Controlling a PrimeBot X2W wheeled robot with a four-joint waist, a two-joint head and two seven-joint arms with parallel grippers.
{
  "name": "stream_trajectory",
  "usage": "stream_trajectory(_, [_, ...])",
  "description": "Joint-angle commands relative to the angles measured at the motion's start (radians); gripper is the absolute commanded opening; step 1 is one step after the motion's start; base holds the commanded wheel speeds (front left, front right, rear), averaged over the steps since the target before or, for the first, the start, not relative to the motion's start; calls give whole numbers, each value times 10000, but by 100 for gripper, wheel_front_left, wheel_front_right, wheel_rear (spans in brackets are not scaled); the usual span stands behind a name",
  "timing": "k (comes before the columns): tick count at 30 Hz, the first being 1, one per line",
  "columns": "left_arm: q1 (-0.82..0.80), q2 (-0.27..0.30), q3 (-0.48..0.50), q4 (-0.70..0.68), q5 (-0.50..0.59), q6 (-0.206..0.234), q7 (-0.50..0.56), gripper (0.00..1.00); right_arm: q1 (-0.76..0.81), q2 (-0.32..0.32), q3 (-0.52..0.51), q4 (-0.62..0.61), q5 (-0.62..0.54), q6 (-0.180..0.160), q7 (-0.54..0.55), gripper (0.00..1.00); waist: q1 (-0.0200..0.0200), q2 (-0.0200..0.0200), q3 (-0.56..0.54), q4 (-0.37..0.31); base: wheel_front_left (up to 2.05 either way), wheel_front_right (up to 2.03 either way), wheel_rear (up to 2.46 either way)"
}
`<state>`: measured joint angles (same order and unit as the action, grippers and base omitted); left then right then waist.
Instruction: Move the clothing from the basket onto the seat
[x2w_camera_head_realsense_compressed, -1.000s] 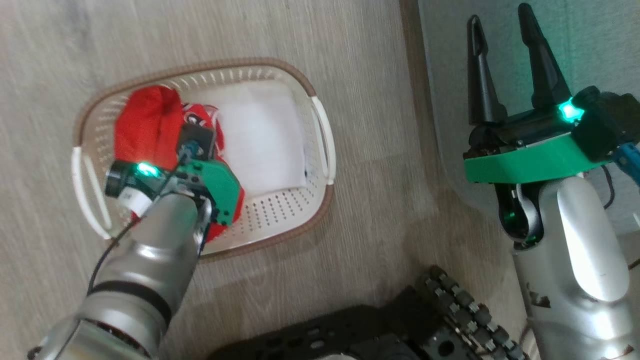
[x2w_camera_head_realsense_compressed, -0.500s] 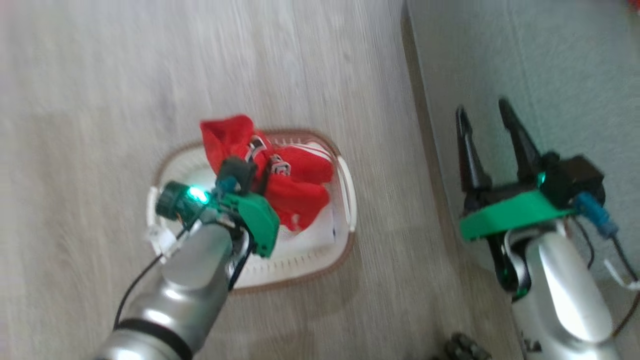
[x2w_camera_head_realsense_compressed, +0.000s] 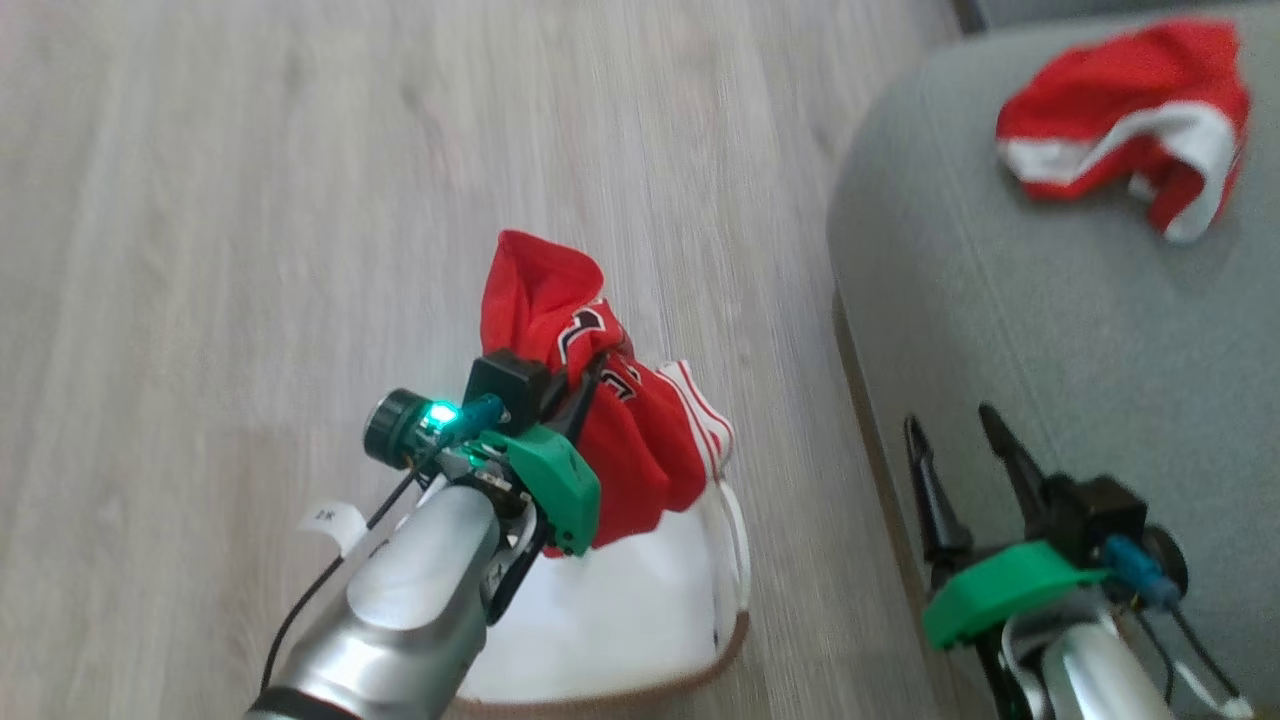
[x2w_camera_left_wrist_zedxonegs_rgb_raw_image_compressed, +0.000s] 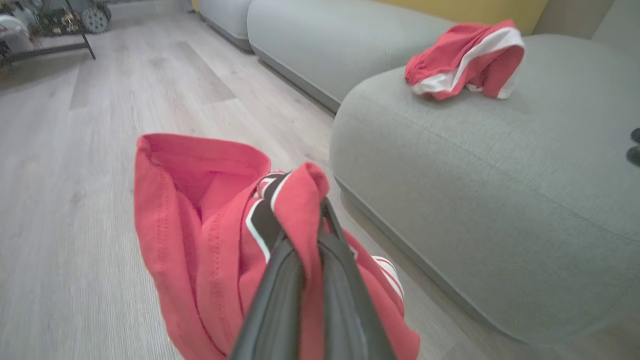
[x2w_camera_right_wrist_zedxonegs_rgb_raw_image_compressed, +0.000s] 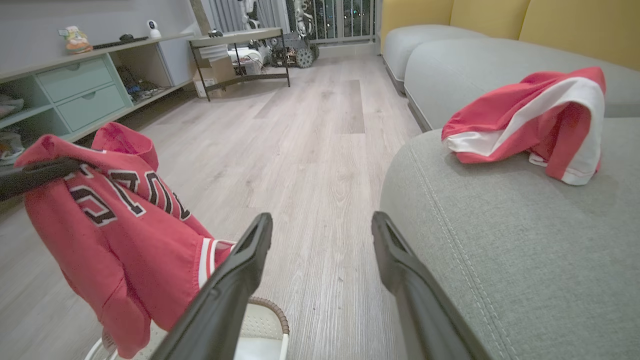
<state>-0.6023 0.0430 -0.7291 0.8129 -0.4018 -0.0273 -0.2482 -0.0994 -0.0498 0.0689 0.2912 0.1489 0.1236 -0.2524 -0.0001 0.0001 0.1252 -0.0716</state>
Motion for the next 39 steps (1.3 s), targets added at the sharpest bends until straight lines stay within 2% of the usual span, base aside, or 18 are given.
stream_trajectory(1, [-191,121,322,-470,-66,-49,-135,0,39,-5,266,-229,-97,71,-93,100,1,-1,-1241,332,0,0,0])
stream_trajectory(16, [-1168,86,335,-1749,-416,-85,-113,0,157,-5,790,-332,-252,71,-93,100,1,-1,-2337,433,0,0,0])
stream_trajectory(23, [-1727,77,234,-1915,-584,-42,-101,0,-486,-5,1866,-361,-227,71,-93,100,1,-1,-2473,500,0,0,0])
stream_trajectory(30, [-2009,74,-26,-2088,-798,21,-106,0,-1461,-13,2564,548,-547,71,-93,100,1,-1,-2432,630,0,0,0])
stream_trajectory(39, [-2021,73,-596,-2799,-1083,254,-118,0,-2693,-101,3205,2566,-319,71,-93,100,1,-1,-2327,1036,0,0,0])
